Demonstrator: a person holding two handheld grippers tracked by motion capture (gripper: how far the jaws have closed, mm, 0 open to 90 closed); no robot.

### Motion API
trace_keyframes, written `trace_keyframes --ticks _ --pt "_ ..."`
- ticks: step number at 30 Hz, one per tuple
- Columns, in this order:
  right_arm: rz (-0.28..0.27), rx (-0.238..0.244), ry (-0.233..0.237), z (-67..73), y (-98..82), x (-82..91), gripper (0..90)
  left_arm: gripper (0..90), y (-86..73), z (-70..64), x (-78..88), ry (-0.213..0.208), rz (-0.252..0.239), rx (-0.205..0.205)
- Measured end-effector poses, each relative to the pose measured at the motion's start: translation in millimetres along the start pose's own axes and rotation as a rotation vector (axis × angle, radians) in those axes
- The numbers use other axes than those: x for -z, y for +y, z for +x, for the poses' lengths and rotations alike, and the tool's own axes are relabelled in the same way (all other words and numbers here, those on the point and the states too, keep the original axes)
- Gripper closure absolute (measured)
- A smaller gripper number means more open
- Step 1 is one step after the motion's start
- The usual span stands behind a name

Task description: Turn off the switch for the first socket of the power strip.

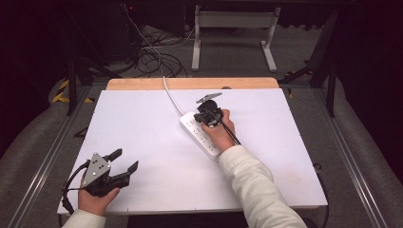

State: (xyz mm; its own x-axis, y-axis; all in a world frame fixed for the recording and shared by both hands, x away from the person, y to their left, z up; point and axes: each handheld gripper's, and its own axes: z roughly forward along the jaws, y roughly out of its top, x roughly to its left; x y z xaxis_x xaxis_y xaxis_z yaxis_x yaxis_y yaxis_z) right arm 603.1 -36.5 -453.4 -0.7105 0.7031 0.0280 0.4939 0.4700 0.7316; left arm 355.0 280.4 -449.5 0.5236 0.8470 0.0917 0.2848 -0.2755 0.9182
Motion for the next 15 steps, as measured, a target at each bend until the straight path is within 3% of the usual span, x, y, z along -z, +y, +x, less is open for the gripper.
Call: trace_keyframes --ticks 15 --pt "-0.004 0.007 -0.021 2.3 -1.0 -4.0 90.0 30.2 0.2 0.4 0.7 0.0 0.0 -0.002"
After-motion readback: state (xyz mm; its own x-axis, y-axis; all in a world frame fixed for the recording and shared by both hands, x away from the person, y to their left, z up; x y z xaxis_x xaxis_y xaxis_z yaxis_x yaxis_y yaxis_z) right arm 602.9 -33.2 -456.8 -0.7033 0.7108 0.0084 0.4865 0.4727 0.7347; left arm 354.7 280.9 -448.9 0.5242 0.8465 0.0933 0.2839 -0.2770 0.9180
